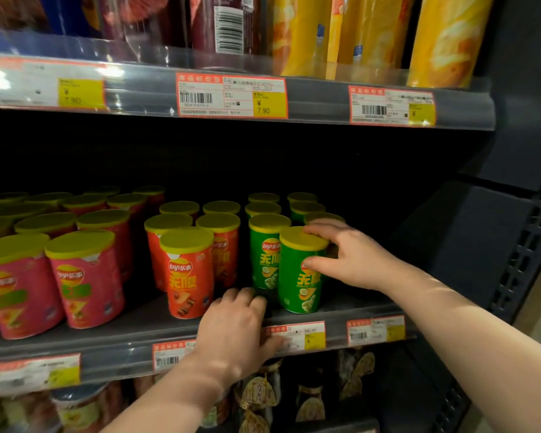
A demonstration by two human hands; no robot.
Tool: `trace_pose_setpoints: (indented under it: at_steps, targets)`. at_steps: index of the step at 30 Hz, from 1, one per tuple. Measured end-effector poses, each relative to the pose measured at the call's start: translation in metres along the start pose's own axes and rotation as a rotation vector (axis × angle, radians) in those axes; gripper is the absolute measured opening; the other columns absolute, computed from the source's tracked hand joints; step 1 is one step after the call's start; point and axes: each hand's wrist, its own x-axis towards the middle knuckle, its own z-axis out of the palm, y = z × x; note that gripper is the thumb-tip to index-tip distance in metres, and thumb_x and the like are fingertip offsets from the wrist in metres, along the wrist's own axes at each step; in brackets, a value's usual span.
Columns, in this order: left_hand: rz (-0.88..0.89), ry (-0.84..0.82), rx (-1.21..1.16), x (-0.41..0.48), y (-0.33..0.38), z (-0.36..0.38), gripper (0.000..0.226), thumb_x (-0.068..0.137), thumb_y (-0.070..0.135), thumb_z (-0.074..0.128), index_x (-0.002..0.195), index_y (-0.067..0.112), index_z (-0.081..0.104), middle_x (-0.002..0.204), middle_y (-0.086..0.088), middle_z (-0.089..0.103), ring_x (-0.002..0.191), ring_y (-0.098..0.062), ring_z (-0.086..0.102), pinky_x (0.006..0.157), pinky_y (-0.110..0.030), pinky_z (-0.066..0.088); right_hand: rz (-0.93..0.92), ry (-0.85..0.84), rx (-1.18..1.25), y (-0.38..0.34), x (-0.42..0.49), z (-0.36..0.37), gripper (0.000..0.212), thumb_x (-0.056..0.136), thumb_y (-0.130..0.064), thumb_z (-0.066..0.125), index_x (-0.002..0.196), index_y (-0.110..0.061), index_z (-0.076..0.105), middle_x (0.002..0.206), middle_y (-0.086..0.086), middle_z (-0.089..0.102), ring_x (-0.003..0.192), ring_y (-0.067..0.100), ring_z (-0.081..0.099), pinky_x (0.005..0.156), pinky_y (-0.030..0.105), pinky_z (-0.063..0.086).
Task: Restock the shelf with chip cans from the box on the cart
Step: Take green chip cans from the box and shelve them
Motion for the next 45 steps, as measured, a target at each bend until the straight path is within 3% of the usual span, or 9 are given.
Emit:
trace_pose_setpoints:
  at_steps: [8,12,14,20,26,33,38,43,45]
  targets:
    - [-0.019,-0.001,-0.018,0.001,0.000,0.000,0.067,0.079,0.072,0.048,0.125,0.024,0.051,0.130,0.001,0.050,0.120,-0.023,0.045,0.096,-0.035,0.039,0.006,0.027,-0.025,0.002,-0.002,0.001,0.064,0.085,-0.036,0.065,0.143,-0.022,0.039,0.149,-0.004,0.035,0.133,0.015,0.038,0.106,0.024,0.032]
    - [-0.031,-0.027,0.011,0.000,0.001,0.000,0.094,0.062,0.080,0.013,0.129,0.026,0.049,0.131,0.003,0.049,0.120,-0.021,0.045,0.096,-0.034,0.040,0.004,0.030,0.012,0.002,-0.005,0.006,0.063,0.089,-0.035,0.061,0.145,-0.021,0.035,0.153,-0.003,0.029,0.136,0.016,0.034,0.110,0.026,0.029]
    - [-0.046,-0.031,0.025,0.001,0.001,0.000,0.099,0.058,0.080,0.008,0.131,0.026,0.047,0.134,0.004,0.047,0.122,-0.020,0.044,0.097,-0.034,0.039,-0.004,0.036,0.027,0.001,-0.008,0.008,0.063,0.090,-0.034,0.059,0.146,-0.020,0.033,0.153,-0.003,0.027,0.137,0.017,0.034,0.110,0.026,0.028]
    - [-0.078,-0.099,0.079,0.000,0.008,-0.004,0.069,0.083,0.068,0.047,0.137,0.025,0.041,0.142,0.003,0.039,0.129,-0.019,0.036,0.102,-0.033,0.034,-0.031,0.054,-0.002,0.001,-0.012,0.012,0.061,0.091,-0.033,0.055,0.145,-0.019,0.030,0.152,-0.003,0.025,0.131,0.019,0.040,0.106,0.026,0.032]
    - [-0.112,-0.133,0.132,0.004,0.014,-0.008,0.064,0.085,0.062,0.050,0.136,0.024,0.042,0.138,0.000,0.042,0.127,-0.023,0.039,0.104,-0.036,0.033,-0.025,0.067,-0.073,-0.003,-0.015,0.011,0.067,0.089,-0.037,0.057,0.147,-0.020,0.027,0.154,0.001,0.020,0.134,0.025,0.037,0.109,0.037,0.037]
    - [-0.106,-0.015,0.078,-0.014,0.014,-0.015,0.060,0.087,0.062,0.044,0.135,0.025,0.041,0.130,0.002,0.044,0.122,-0.021,0.043,0.099,-0.033,0.036,-0.120,0.085,-0.245,-0.027,-0.038,0.004,0.058,0.093,-0.042,0.050,0.144,-0.028,0.028,0.154,-0.004,0.020,0.142,0.020,0.018,0.115,0.039,0.017]
    - [-0.143,-0.026,0.056,-0.051,-0.002,-0.023,0.061,0.086,0.060,0.043,0.135,0.024,0.044,0.130,0.001,0.044,0.123,-0.023,0.043,0.100,-0.034,0.038,-0.254,0.046,-0.205,-0.060,-0.058,0.020,0.044,0.094,-0.040,0.046,0.137,-0.029,0.043,0.144,-0.008,0.037,0.136,0.015,0.026,0.112,0.035,0.018]
    - [-0.194,0.023,0.014,-0.109,-0.033,-0.029,0.058,0.077,0.057,0.047,0.114,0.016,0.066,0.111,-0.004,0.062,0.101,-0.031,0.062,0.076,-0.040,0.053,-0.357,-0.081,-0.246,-0.107,-0.074,0.052,0.040,0.093,-0.036,0.046,0.130,-0.023,0.050,0.132,-0.003,0.048,0.124,0.023,0.039,0.105,0.038,0.030]
    - [-0.250,-0.037,0.023,-0.136,-0.042,-0.035,0.055,0.084,0.054,0.047,0.128,0.022,0.054,0.126,0.000,0.053,0.117,-0.026,0.053,0.089,-0.037,0.048,-0.376,-0.117,-0.265,-0.127,-0.082,0.067,0.040,0.092,-0.035,0.048,0.129,-0.021,0.050,0.131,0.000,0.049,0.122,0.026,0.041,0.103,0.039,0.030]
